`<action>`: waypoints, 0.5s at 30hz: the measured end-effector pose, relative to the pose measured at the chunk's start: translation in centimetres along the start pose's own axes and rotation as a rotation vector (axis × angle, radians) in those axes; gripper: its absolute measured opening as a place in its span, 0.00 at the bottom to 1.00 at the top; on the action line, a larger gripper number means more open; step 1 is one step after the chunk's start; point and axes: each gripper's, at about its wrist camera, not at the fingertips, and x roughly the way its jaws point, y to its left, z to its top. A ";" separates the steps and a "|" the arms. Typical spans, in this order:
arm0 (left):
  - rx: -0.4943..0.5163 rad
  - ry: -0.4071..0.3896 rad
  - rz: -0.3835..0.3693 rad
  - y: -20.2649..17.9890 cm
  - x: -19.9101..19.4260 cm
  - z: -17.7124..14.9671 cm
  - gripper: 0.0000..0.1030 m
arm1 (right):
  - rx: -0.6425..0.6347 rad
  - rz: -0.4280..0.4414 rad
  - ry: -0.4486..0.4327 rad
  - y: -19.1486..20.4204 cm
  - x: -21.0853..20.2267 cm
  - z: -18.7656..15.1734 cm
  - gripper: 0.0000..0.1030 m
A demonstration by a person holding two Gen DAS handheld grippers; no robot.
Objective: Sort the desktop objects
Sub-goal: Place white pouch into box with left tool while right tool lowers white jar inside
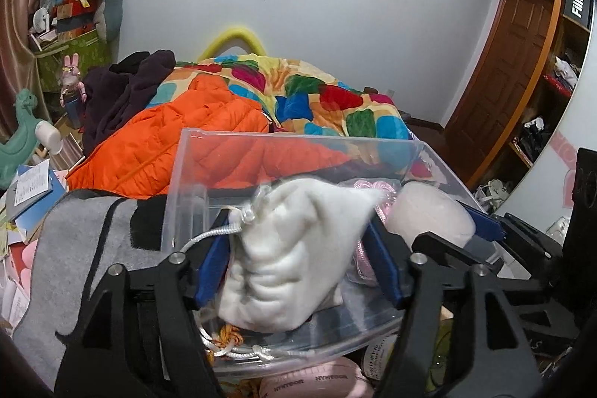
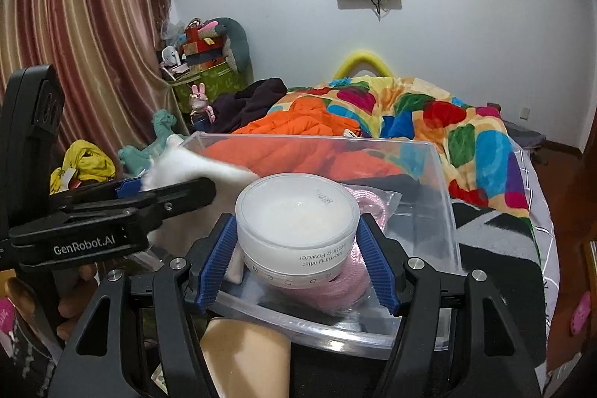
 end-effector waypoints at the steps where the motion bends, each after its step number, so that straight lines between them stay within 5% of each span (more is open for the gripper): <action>1: 0.000 -0.004 -0.006 0.0 -0.1 -0.1 0.68 | 0.000 0.004 -0.002 0.0 0.0 0.0 0.61; 15: -0.023 -0.077 -0.029 0.4 -1.7 -0.6 0.78 | 0.041 -0.038 -0.060 0.1 -3.1 -1.2 0.62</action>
